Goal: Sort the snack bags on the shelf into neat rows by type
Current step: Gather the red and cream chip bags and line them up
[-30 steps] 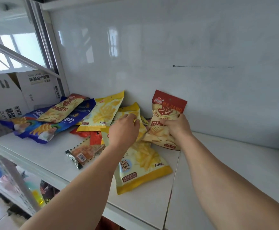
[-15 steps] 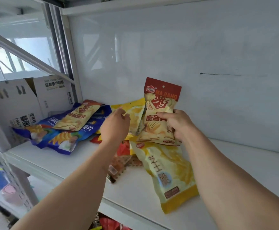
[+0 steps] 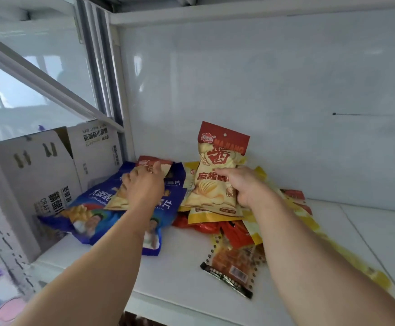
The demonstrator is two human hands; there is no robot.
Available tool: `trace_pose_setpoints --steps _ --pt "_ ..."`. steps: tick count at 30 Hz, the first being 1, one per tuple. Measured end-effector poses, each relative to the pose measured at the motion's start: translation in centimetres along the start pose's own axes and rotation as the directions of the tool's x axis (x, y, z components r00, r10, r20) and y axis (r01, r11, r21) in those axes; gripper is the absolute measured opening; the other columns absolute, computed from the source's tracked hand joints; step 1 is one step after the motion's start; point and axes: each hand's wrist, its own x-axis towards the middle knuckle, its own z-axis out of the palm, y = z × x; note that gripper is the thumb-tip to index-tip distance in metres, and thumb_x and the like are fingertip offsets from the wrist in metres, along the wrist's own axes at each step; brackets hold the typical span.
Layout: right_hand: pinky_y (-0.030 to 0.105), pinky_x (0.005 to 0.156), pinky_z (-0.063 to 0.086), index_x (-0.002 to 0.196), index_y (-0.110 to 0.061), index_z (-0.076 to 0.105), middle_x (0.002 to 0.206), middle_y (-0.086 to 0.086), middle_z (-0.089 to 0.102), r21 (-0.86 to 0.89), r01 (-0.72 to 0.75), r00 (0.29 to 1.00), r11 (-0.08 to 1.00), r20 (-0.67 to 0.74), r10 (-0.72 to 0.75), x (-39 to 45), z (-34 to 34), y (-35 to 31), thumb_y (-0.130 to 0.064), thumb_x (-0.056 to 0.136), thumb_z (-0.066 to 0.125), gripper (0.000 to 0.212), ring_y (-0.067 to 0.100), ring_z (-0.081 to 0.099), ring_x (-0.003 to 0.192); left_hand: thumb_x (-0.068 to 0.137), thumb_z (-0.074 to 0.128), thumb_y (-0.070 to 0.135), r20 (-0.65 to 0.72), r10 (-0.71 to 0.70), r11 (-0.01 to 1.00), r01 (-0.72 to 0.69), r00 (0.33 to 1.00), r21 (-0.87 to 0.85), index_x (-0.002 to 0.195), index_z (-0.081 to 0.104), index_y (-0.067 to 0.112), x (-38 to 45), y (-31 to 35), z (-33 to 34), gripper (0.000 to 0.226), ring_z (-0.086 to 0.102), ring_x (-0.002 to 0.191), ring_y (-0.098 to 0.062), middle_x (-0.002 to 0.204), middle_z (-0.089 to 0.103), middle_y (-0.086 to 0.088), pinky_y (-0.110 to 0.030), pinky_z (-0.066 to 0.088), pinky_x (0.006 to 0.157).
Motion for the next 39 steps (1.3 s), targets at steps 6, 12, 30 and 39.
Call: trace_pose_setpoints --steps 6,12,30,39 --pt "0.051 0.084 0.060 0.105 -0.012 0.071 0.096 0.008 0.078 -0.044 -0.011 1.000 0.999 -0.028 0.010 0.6 2.0 1.1 -0.014 0.086 0.075 0.019 0.029 0.076 0.087 0.096 0.035 0.061 0.170 -0.162 0.985 0.150 0.972 0.083 0.155 0.022 0.003 2.7 -2.6 -0.3 0.085 0.020 0.147 -0.042 0.161 0.024 -0.022 -0.051 0.016 0.121" --pt "0.050 0.087 0.059 0.108 -0.014 0.071 0.099 0.006 0.078 -0.076 -0.044 0.998 0.996 -0.050 0.040 1.2 2.5 2.4 -0.021 0.084 0.078 0.026 0.028 0.076 0.089 0.089 0.057 0.059 0.225 -0.194 0.974 0.161 0.955 0.157 0.157 0.010 0.000 3.2 -3.1 -0.1 0.102 0.029 0.145 -0.041 0.159 0.027 -0.023 -0.050 0.022 0.119" --pt "0.048 0.085 0.060 0.107 -0.017 0.070 0.101 0.003 0.077 0.001 0.058 0.988 0.998 -0.146 -0.057 -0.8 1.5 1.8 -0.029 0.085 0.079 0.028 0.026 0.075 0.089 0.089 0.071 0.014 0.406 0.037 0.799 0.217 0.913 -0.561 0.098 0.066 0.016 2.1 -2.4 -3.3 0.010 0.072 0.091 -0.031 0.101 0.075 -0.009 -0.051 0.059 0.087" --pt "0.049 0.088 0.059 0.101 -0.016 0.070 0.098 0.005 0.078 0.010 0.151 0.960 0.989 -0.242 -0.144 -5.3 -5.0 0.5 -0.025 0.085 0.079 0.021 0.026 0.076 0.090 0.097 0.061 0.025 0.455 0.271 0.572 0.238 0.848 -0.785 0.116 0.063 0.020 -5.8 0.0 -5.1 0.019 0.077 0.092 -0.027 0.102 0.079 -0.001 -0.053 0.058 0.087"
